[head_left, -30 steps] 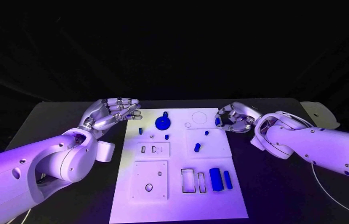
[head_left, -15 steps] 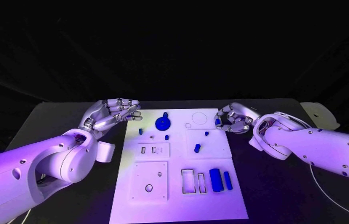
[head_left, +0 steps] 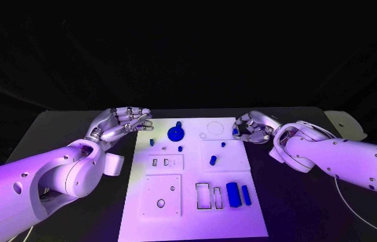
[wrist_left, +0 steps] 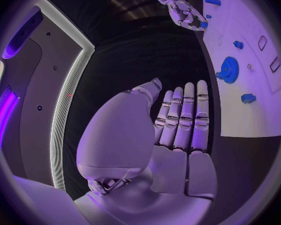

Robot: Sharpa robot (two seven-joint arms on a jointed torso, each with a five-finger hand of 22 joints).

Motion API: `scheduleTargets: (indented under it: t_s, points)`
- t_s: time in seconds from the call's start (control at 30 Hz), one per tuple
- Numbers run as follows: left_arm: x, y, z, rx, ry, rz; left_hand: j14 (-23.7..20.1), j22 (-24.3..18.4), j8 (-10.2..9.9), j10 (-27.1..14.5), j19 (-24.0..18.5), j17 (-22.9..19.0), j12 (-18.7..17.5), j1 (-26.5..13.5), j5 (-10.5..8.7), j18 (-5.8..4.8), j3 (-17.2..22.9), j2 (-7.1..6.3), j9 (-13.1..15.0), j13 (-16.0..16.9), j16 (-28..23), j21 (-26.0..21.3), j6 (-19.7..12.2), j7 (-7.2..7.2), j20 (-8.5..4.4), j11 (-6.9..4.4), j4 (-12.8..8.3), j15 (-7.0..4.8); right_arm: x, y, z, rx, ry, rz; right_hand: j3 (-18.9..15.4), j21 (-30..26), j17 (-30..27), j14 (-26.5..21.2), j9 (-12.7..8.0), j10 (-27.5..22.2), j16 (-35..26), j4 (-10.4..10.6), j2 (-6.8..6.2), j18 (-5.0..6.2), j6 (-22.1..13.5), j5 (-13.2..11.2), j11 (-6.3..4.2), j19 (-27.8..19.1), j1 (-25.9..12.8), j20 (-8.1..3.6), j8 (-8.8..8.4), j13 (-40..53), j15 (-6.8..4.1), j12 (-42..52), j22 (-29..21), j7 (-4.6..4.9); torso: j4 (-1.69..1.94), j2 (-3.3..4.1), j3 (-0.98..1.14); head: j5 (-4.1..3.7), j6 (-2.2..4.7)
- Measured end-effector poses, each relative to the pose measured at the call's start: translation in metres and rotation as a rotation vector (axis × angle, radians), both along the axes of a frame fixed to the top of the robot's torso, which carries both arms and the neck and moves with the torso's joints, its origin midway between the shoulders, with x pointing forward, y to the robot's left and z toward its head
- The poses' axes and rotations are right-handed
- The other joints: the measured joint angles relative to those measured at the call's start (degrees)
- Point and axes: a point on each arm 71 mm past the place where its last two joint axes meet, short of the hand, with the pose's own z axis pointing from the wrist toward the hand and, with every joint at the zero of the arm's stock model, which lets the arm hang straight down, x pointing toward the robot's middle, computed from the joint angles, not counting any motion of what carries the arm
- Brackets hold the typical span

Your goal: Assemble the parts on the task board

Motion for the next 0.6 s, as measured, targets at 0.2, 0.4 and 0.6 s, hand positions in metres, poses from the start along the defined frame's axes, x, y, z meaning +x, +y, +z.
scheduleTargets:
  t_s: [0.2,0.4,0.6]
  points:
    - [0.0000,0.0002,-0.0002,0.001,0.002,0.000,0.0,0.0,0.0,0.0,0.0,0.0,0.0,0.0,0.00,0.00,0.0,0.00,0.0,0.0,0.0,0.0,0.0,0.00,0.00,0.00,0.0,0.00,0.0002,-0.0003,-0.0001,-0.001,0.001,-0.002,0.0,0.0,0.0,0.0,0.0,0.0,0.0,0.0,0.00,0.00,0.0,0.0,0.00,0.0,0.0,0.00,0.00,0.0,0.00,0.0,0.0,0.00,-0.02,0.01,0.01,-0.03,-0.08]
    - [-0.0001,0.0004,-0.0004,0.002,0.004,0.001,0.0,0.0,0.0,0.0,0.0,0.0,0.0,0.0,0.00,0.00,0.0,0.00,0.0,0.0,0.0,0.0,0.0,0.00,0.00,0.00,0.0,0.00,0.0002,-0.0003,-0.0001,0.000,0.001,-0.003,0.5,0.0,0.0,0.0,0.1,0.0,0.0,-0.5,0.39,0.00,1.4,-0.4,0.00,0.0,0.4,0.00,0.46,0.0,0.00,0.4,0.0,-0.12,-0.07,0.01,0.02,-0.02,-0.11]
    - [-0.0002,0.0007,-0.0004,0.003,0.006,0.001,0.0,-0.1,0.0,0.0,0.0,0.0,0.0,0.0,0.00,0.00,0.0,0.00,0.0,0.0,0.0,0.0,0.0,0.00,0.00,0.00,0.0,0.00,0.0001,-0.0001,0.0004,0.001,-0.005,-0.004,1.6,0.0,0.0,0.0,0.6,-0.1,0.0,-1.1,1.59,0.00,4.3,-0.8,-0.90,0.0,0.3,-0.89,2.13,0.0,-0.87,0.7,0.0,-1.27,-0.06,0.03,0.02,-0.04,-0.24]
